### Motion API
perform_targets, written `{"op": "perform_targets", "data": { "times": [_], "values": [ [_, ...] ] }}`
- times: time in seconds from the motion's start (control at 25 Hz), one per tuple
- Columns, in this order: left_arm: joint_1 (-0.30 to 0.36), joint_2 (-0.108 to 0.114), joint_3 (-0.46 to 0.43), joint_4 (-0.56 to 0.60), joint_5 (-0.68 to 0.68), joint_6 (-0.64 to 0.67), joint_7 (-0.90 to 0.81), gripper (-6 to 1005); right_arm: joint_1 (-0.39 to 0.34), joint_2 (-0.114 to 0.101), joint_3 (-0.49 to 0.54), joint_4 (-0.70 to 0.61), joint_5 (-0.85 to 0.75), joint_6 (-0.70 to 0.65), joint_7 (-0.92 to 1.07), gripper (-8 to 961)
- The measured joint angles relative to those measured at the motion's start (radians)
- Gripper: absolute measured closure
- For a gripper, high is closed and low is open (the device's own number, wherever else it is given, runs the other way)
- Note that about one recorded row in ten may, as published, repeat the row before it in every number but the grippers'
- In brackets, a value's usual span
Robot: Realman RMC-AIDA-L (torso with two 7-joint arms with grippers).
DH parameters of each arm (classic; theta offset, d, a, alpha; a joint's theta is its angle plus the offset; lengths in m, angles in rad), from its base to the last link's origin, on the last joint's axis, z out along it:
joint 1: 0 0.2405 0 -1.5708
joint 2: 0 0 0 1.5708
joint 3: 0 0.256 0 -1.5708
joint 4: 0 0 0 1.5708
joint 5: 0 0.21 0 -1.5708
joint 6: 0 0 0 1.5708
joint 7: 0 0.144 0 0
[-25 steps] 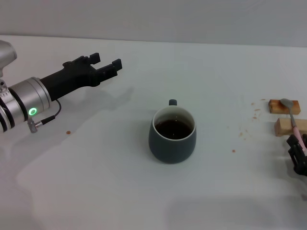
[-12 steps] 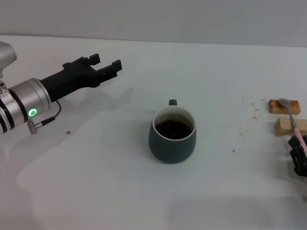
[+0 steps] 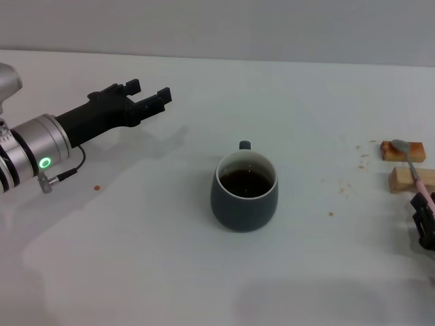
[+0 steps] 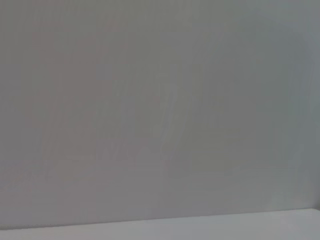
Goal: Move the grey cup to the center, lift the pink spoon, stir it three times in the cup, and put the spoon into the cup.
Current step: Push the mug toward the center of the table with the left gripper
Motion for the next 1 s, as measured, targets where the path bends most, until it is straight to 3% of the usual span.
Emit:
{"op": "perform_targets", "data": {
  "times": [1.0],
  "values": [
    [0.004, 0.000, 0.000, -0.003, 0.000, 0.005, 0.000, 170, 0.000, 0.000, 0.003, 0.003, 0.001, 0.000, 0.000, 761]
  ]
}}
